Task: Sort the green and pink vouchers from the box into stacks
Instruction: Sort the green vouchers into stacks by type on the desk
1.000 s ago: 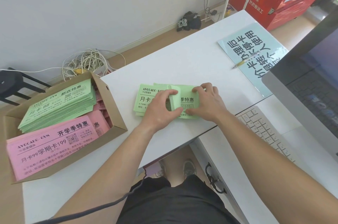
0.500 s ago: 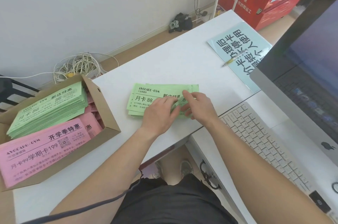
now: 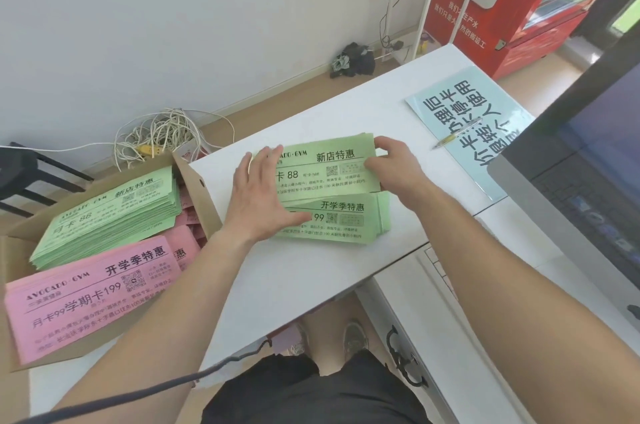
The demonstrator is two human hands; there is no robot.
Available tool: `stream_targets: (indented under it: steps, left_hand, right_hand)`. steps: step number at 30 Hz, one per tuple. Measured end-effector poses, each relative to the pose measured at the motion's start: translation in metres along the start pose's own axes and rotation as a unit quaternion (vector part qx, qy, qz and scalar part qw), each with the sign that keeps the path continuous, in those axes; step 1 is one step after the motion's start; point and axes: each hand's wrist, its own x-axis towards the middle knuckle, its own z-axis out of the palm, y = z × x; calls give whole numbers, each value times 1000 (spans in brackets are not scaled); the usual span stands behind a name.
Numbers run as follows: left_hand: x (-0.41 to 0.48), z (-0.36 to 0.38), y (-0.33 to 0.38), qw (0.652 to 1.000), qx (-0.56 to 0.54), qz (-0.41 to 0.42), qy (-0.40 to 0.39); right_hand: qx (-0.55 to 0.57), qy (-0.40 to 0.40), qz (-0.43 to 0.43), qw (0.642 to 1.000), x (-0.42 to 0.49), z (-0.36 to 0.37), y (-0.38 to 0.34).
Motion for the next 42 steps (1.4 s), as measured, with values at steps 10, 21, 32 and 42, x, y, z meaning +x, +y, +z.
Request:
stream_targets:
  steps: [10,21,32,42]
  left_hand:
    - [103,18,-19,995,-31,-91,-31]
    - [118,17,-31,981,-31,-158,-106]
    - [-11,59,35,956,129,134,-226]
    - [-66,86,30,972,138,171,-82]
  right_hand:
    - [-77,-8,3,997,124,12,-42]
    - [-296,74,4,952,163,47,-22]
    - [-238,110,-100,960,-21,26,82]
    - [-277,102,-75,953,-69,40,119]
